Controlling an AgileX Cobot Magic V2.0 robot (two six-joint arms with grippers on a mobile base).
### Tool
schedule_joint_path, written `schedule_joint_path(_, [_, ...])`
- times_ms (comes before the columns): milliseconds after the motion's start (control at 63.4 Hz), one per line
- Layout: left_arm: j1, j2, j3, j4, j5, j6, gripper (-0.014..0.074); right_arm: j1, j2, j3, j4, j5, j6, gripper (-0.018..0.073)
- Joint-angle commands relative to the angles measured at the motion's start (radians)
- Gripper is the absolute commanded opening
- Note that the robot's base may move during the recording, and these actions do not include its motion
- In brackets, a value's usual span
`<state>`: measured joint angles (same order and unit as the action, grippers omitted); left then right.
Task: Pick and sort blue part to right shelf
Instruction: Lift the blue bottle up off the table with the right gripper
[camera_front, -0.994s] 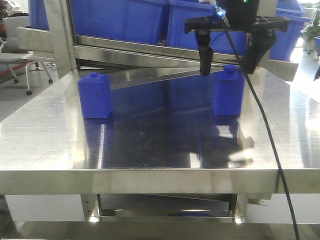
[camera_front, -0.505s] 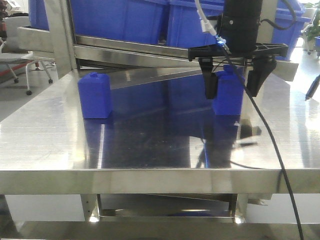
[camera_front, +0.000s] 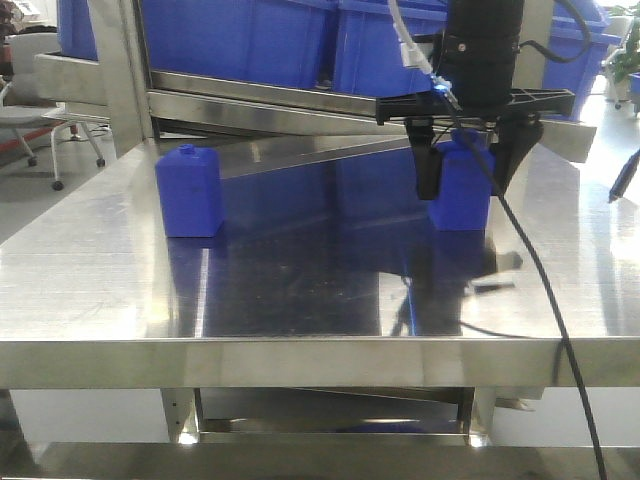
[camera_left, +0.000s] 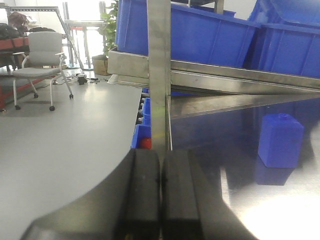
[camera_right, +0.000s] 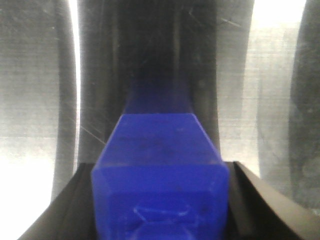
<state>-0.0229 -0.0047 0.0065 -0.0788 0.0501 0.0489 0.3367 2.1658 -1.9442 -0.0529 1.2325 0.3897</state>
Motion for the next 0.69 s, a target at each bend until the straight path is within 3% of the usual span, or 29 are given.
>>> schedule_joint_path(0, [0.0,-0.024,0.024,-0.002,-0.087,-0.006,0.0123,-0.005,-0.071,-0.034,-0.012,0.036,-0.009,0.0407])
schedule_joint_path(395, [0.0,-0.024,0.024,-0.002,-0.087,-0.006,0.0123,-0.014,-0.272,0.018,-0.06,-0.009,-0.065,0.0407])
schedule_joint_path(679, [0.0,-0.024,0.024,-0.002,-0.087,-0.006,0.0123,-0.05,-0.519,0.357,-0.054,-0.248,-0.183,0.0407])
